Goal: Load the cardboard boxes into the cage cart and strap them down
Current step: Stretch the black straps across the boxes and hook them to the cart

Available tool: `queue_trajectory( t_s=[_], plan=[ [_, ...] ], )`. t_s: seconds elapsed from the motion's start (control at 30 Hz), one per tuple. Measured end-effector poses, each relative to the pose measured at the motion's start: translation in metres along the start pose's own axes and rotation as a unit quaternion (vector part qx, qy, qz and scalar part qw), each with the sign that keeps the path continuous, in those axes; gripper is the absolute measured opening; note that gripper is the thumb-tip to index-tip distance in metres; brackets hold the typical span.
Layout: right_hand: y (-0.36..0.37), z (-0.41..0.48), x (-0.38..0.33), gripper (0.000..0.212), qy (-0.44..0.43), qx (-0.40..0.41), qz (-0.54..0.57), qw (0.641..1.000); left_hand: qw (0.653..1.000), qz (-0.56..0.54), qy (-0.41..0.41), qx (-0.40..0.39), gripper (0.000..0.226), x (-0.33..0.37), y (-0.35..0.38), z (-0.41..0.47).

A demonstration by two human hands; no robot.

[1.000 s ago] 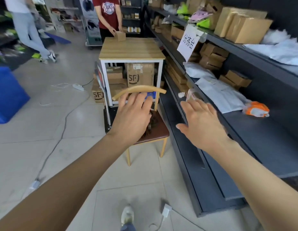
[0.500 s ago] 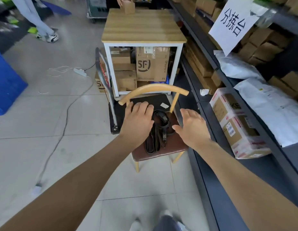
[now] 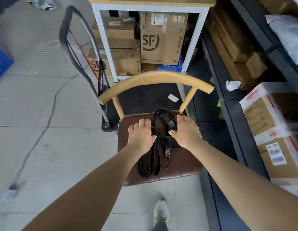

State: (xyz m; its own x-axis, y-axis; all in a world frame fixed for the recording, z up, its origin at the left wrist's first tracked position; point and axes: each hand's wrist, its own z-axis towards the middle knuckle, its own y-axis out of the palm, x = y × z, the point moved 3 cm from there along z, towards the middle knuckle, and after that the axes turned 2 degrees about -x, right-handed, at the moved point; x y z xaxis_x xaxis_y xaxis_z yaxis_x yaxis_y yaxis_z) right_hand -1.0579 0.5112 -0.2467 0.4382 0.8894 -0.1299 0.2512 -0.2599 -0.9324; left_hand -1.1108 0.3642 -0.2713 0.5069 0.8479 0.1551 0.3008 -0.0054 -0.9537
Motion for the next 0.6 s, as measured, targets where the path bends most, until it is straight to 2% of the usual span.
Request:
queue_trajectory(
  t_s=[0.13, 0.27, 0.4, 0.5, 0.6],
  plan=[
    [0.059, 0.06, 0.018, 0.073, 0.019, -0.043, 0.02, 0.999, 0.991, -0.056, -0.09, -0.083, 0.077, -0.009, 0.066, 0.046],
    [0.11, 0.103, 0.033, 0.089, 0.067, -0.095, 0.078, 0.99, 0.952, -0.156, -0.214, -0.156, 0.098, -0.015, 0.115, 0.073],
    [0.14, 0.128, 0.043, 0.096, 0.138, -0.12, 0.181, 0.966, 0.943, -0.147, -0.242, -0.176, 0.113, -0.011, 0.139, 0.089],
    [0.15, 0.133, 0.05, 0.079, 0.162, -0.111, 0.175, 0.965, 0.93, -0.168, -0.269, -0.186, 0.1, -0.009, 0.148, 0.099],
    [0.157, 0.125, 0.053, 0.047, 0.158, -0.117, 0.189, 0.962, 0.911, -0.228, -0.293, -0.178, 0.068, -0.009, 0.15, 0.103]
  ],
)
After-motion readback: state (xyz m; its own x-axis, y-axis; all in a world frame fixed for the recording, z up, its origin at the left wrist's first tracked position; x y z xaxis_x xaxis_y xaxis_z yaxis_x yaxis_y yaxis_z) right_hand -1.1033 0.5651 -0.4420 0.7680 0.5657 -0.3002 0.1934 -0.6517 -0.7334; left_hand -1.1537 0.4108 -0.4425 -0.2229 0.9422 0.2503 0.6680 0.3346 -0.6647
